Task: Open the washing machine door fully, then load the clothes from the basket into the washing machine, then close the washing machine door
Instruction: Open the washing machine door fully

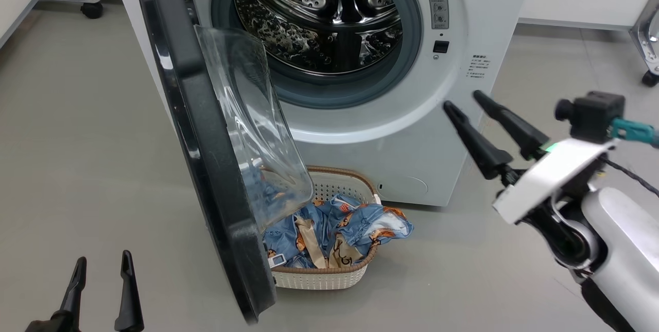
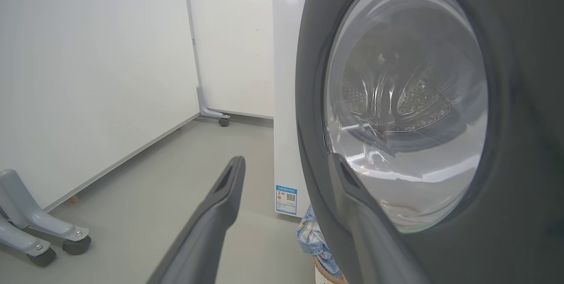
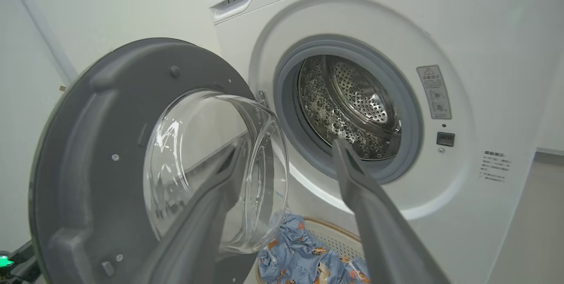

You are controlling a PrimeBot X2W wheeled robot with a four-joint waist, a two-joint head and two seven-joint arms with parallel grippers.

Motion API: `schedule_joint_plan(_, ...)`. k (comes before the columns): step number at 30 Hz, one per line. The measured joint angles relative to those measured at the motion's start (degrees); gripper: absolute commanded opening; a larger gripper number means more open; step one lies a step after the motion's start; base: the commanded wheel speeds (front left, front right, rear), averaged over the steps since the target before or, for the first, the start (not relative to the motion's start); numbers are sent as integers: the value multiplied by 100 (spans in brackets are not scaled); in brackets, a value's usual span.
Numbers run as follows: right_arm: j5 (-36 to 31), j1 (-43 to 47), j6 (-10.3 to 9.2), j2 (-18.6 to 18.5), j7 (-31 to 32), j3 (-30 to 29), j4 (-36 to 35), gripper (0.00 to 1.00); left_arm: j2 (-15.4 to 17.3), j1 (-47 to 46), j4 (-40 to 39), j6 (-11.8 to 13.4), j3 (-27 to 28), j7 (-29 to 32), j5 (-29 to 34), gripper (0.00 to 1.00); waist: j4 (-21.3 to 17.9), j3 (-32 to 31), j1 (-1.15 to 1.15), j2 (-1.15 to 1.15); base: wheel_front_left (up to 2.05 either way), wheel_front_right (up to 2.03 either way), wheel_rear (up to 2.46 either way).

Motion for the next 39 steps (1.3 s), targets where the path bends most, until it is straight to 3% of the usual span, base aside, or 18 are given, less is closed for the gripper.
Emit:
schedule_joint_plan(6, -500, 736, -8, -147, -1121, -432, 414, 100, -1, -8, 43, -8, 31, 0, -1, 100, -98, -37, 0, 0, 0, 0, 0)
schedule_joint_plan(10, -869, 1251, -223, -233, -1739, -528, 638, 100, -2, -5, 93, -8, 54, 0, -2, 100, -169, -84, 0, 0, 0, 0, 0)
schedule_joint_plan(19, -1471, 2131, -838, -116, -1619, -815, 860, 100, -3, 64, 194, -13, 187, 1, -60, 100, -399, -150, 0, 0, 0, 0, 0)
schedule_joint_plan(24, -2178, 2314, -1122, 10, -1580, -1449, 511, 100, -5, 76, 192, -14, 190, 1, -64, 100, -535, -142, 0, 0, 0, 0, 0)
schedule_joint_plan(39, -3100, 3368, -1228, 635, -1580, -2231, 153, 100, -7, 171, 358, -34, 190, 1, -112, 100, -823, -27, 0, 0, 0, 0, 0)
